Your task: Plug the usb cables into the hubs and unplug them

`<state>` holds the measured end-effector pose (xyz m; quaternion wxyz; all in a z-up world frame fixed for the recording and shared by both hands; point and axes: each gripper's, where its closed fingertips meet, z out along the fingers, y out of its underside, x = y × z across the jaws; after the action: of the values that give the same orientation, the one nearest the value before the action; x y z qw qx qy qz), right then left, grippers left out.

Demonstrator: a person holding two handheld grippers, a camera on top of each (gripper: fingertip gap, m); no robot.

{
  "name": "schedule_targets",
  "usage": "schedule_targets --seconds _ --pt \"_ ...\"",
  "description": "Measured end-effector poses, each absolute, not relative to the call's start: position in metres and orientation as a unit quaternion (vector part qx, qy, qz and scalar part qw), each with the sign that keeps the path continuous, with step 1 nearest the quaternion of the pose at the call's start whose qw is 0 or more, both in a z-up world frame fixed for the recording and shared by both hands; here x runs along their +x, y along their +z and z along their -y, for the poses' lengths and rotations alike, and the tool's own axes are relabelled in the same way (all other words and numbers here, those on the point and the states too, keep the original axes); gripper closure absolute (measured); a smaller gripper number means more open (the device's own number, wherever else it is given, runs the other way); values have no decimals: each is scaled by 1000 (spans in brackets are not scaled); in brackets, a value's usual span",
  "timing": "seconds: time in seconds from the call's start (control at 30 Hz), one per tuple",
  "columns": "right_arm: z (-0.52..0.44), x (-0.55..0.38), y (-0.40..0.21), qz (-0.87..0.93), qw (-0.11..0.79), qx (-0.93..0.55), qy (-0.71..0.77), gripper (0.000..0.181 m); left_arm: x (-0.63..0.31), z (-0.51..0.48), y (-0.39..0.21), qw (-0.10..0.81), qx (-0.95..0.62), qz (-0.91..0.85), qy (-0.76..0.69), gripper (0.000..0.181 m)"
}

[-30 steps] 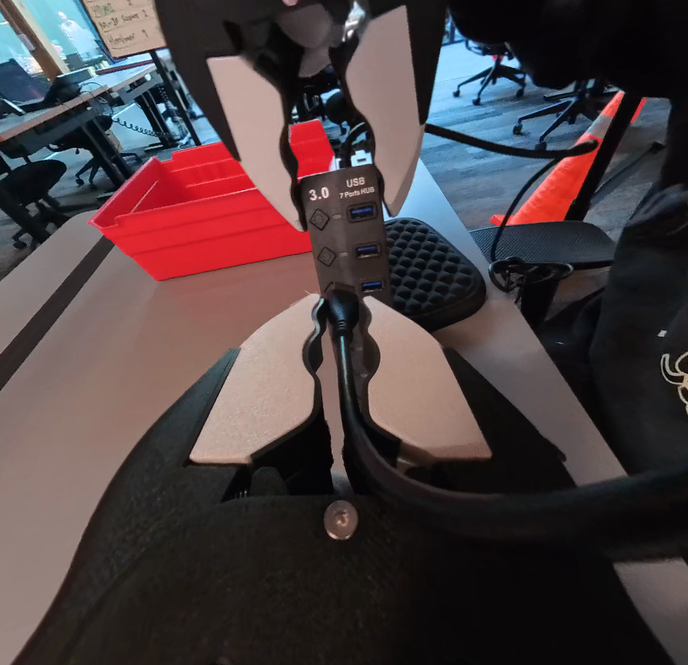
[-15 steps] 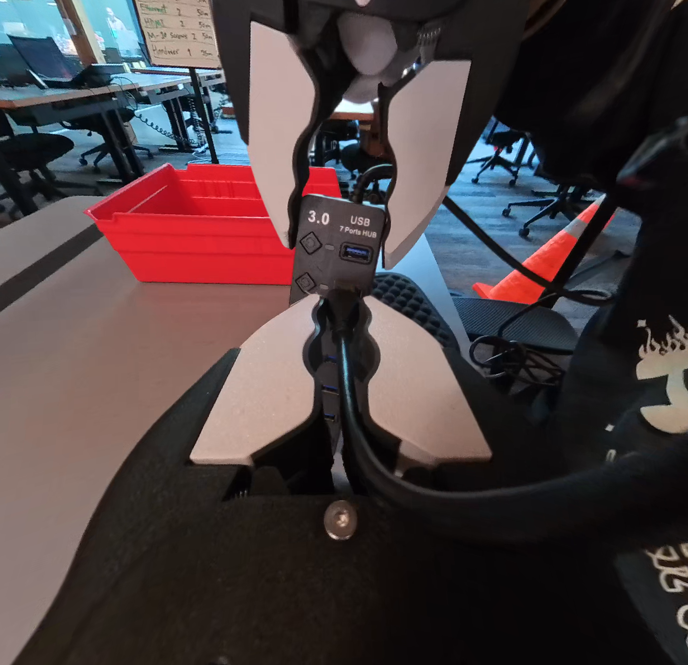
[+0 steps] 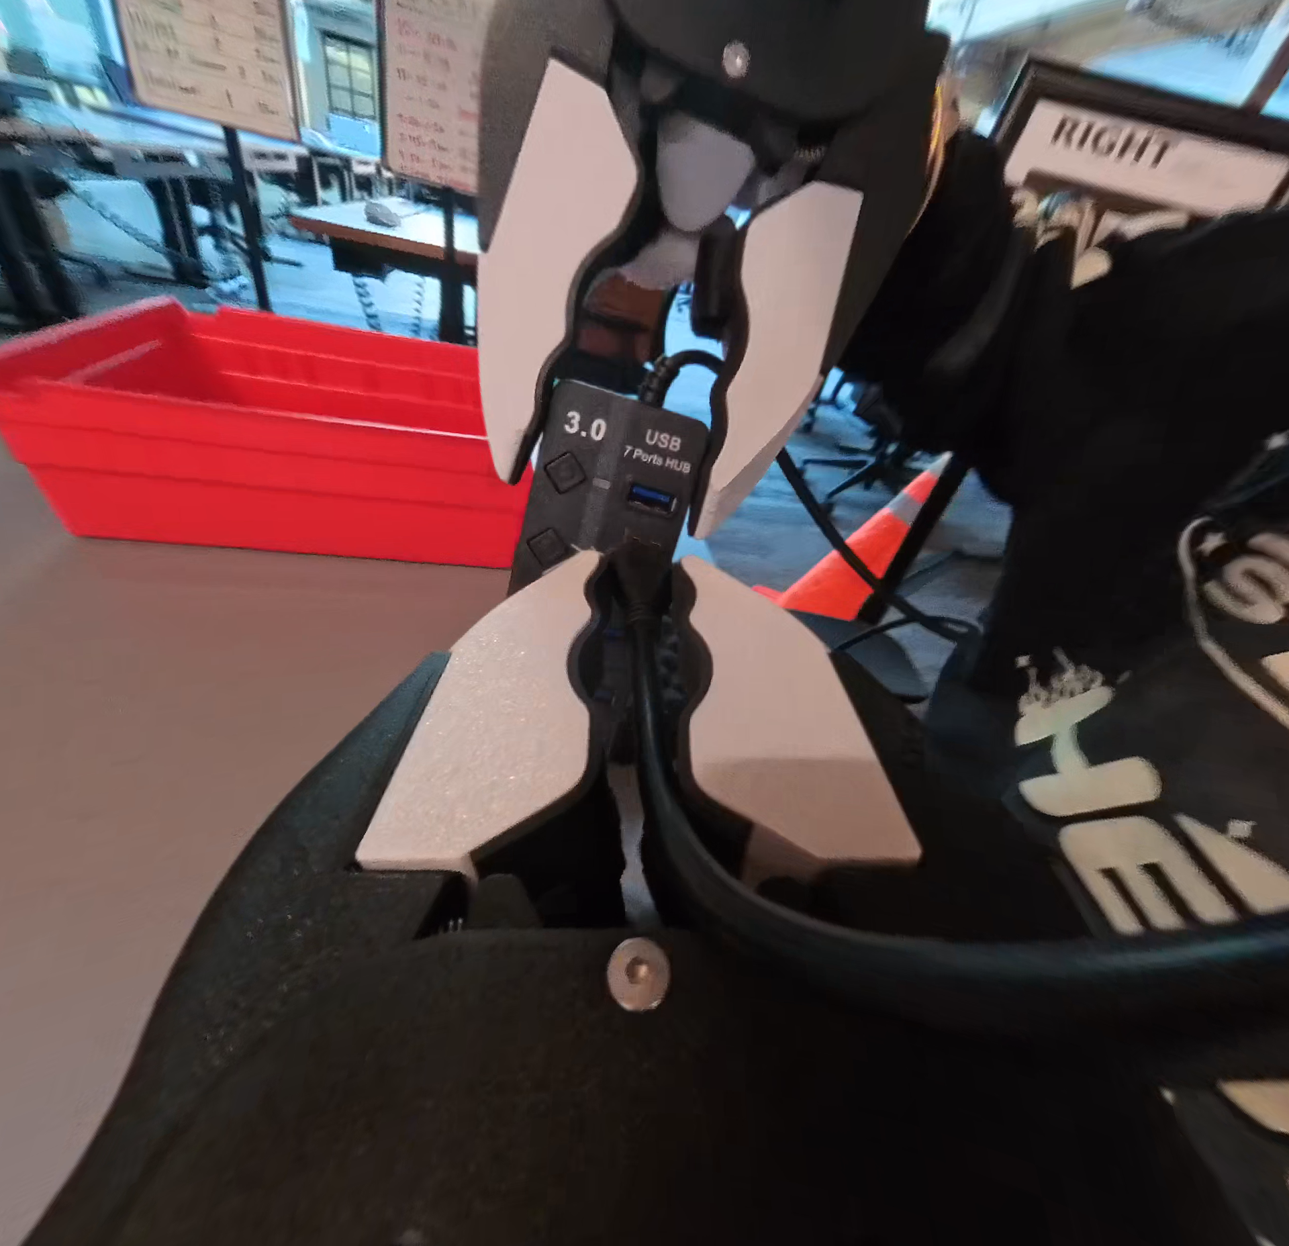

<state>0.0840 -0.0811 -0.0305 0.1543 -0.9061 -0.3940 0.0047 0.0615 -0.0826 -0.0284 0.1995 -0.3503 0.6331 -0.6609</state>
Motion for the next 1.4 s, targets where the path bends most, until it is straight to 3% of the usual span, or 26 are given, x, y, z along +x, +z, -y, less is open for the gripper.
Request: schedule_targets --seconds 0.53,0.67,0.77,0.8,0.9,0.97,1.03,1.17,1.23,1.4 --pt "79 80 -47 376 113 -919 33 128 65 86 -55 178 -377 -670 -614 165" --pt "73 76 -46 363 186 -911 66 127 65 83 -55 164 -378 -658 -630 165" --pt "61 51 -33 347 345 -853 181 124 64 84 -56 153 -372 -658 -637 165" --pt "62 40 -28 346 397 -817 235 111 63 86 -56 150 -369 -658 -639 165" --pt "60 38 -36 325 534 -730 277 47 64 85 -56 154 -368 -658 -639 165" --pt "63 35 -42 301 600 -669 318 36 64 83 -56 153 -367 -655 -642 165" --pt "64 43 -58 280 619 -655 331 38 64 80 -57 147 -369 -648 -650 165" --pt "73 56 -50 261 658 -608 360 79 65 73 -56 147 -374 -639 -656 165" --pt "68 54 -58 270 639 -626 356 90 64 72 -56 143 -373 -637 -659 165" --pt "64 52 -63 289 597 -643 384 80 65 69 -57 154 -373 -642 -652 166"
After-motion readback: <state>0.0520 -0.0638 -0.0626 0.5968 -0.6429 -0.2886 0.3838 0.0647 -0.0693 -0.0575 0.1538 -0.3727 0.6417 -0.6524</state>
